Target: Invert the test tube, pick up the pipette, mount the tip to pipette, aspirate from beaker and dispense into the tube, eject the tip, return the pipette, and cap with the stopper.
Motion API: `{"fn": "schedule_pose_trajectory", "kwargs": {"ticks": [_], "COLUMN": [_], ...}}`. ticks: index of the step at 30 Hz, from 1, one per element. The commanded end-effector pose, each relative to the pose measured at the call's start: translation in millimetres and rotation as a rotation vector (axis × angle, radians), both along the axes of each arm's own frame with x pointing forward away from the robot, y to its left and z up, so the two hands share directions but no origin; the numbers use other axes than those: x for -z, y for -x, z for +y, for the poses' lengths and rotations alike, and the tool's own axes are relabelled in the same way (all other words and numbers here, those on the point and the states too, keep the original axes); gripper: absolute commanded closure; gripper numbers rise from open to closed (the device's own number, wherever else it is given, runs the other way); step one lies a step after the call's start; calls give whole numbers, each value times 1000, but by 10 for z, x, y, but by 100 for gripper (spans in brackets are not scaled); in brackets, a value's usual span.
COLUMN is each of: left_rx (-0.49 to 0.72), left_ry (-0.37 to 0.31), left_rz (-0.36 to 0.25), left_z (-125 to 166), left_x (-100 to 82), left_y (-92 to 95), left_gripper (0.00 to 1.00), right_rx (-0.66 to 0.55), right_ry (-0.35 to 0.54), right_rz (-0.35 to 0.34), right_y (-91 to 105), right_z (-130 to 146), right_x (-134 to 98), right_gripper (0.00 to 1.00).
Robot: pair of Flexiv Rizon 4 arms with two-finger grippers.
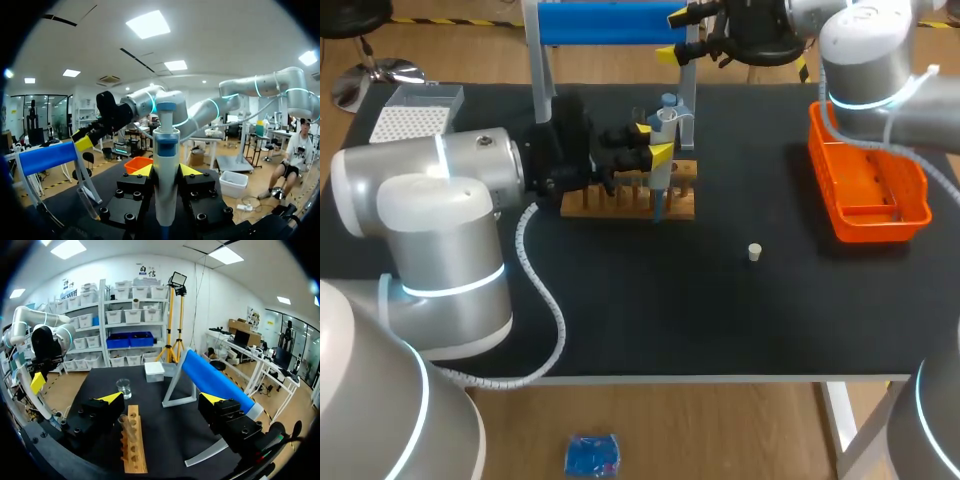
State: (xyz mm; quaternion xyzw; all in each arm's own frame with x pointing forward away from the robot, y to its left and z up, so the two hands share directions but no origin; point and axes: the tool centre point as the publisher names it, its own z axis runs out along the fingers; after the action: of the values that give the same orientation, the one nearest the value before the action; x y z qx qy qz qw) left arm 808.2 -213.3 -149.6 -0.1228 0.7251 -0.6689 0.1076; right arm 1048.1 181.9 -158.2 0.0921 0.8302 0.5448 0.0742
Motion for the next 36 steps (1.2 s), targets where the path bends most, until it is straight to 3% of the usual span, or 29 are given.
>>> {"fn": "schedule_pose_trajectory", "kwargs": {"ticks": [1, 26, 36], "left_rx": [-2, -2, -110], "left_ry": [3, 3, -58], "left_rz": [-1, -1, 38], "left_z": [4, 4, 303], "left_x": [1, 1, -57], "left_y": [15, 15, -442], "left_gripper": [100, 100, 100], "right_rx": [-1, -1, -1], "right_ry": [1, 1, 1], "right_rz": [0, 0, 0], "right_y": [2, 2, 2], "right_z": [-1, -1, -1], "right_x": [1, 1, 1], "right_gripper": [0, 0, 0]}}
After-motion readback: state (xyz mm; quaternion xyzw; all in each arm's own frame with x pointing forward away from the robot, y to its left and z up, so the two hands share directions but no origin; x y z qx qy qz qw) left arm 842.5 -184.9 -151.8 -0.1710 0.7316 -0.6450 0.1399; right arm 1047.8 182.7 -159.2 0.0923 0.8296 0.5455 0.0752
